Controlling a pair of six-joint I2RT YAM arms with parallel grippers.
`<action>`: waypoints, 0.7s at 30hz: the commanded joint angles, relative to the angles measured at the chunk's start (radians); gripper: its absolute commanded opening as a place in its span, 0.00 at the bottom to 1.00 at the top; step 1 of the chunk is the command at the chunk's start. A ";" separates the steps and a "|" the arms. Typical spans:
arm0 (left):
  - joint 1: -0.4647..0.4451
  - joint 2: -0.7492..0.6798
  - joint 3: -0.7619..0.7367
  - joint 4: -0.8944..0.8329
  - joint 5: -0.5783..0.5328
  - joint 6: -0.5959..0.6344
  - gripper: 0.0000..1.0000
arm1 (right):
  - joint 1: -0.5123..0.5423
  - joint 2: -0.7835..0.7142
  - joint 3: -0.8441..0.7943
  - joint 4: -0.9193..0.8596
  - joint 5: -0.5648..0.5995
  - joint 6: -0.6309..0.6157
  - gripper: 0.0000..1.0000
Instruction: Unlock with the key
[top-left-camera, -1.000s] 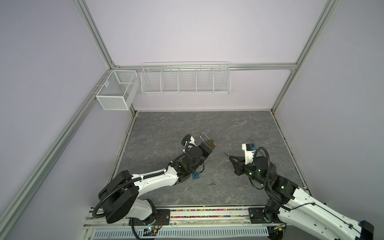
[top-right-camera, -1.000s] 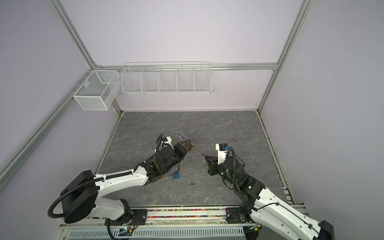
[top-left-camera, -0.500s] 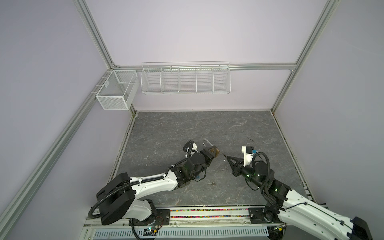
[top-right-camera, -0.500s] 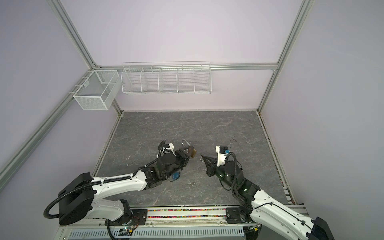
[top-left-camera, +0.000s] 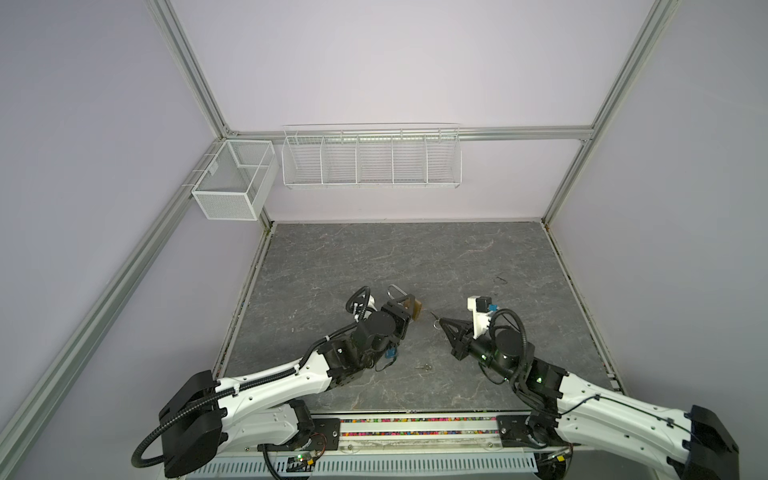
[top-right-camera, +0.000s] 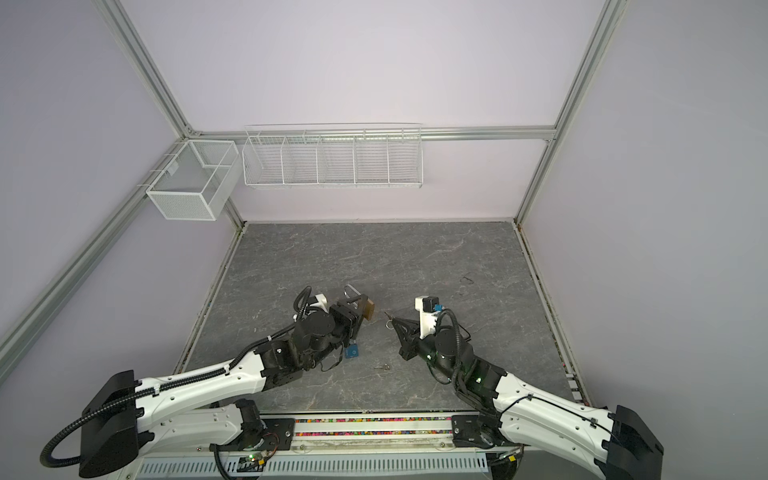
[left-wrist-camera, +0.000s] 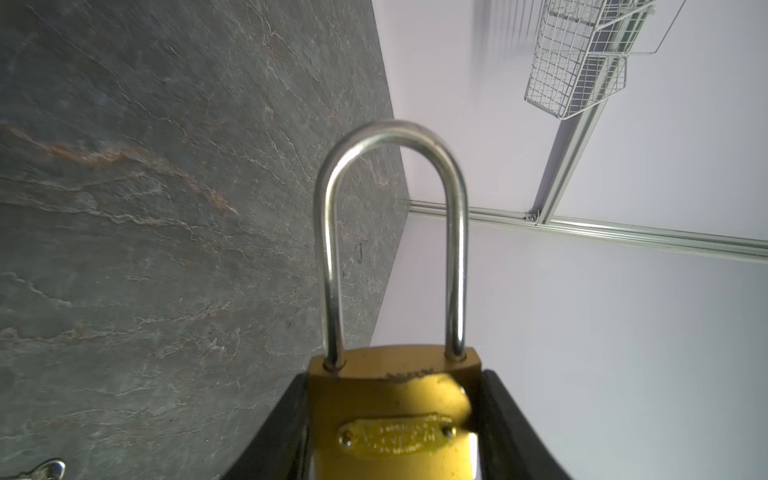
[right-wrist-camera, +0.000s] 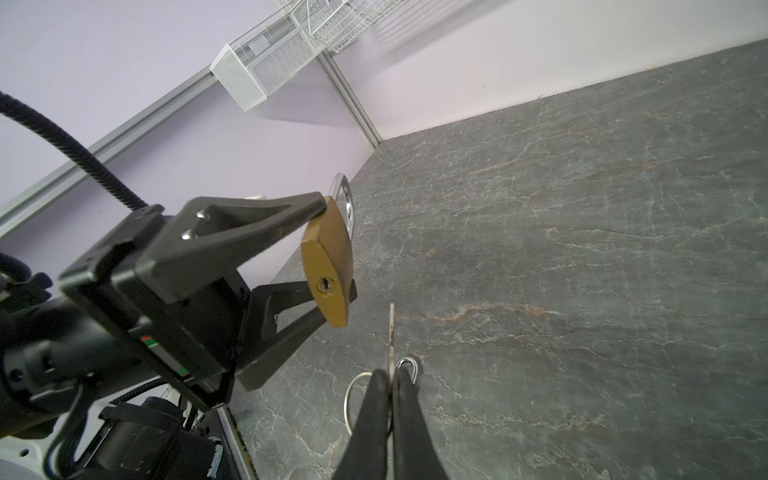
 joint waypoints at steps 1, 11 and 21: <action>-0.003 -0.020 0.030 0.009 -0.045 -0.005 0.00 | 0.030 0.000 0.034 0.053 0.039 -0.019 0.06; -0.003 -0.003 0.034 0.043 -0.039 0.018 0.00 | 0.085 0.101 0.114 0.032 0.074 0.015 0.06; -0.003 -0.015 0.031 0.053 -0.044 0.030 0.00 | 0.089 0.168 0.118 0.061 0.069 0.036 0.06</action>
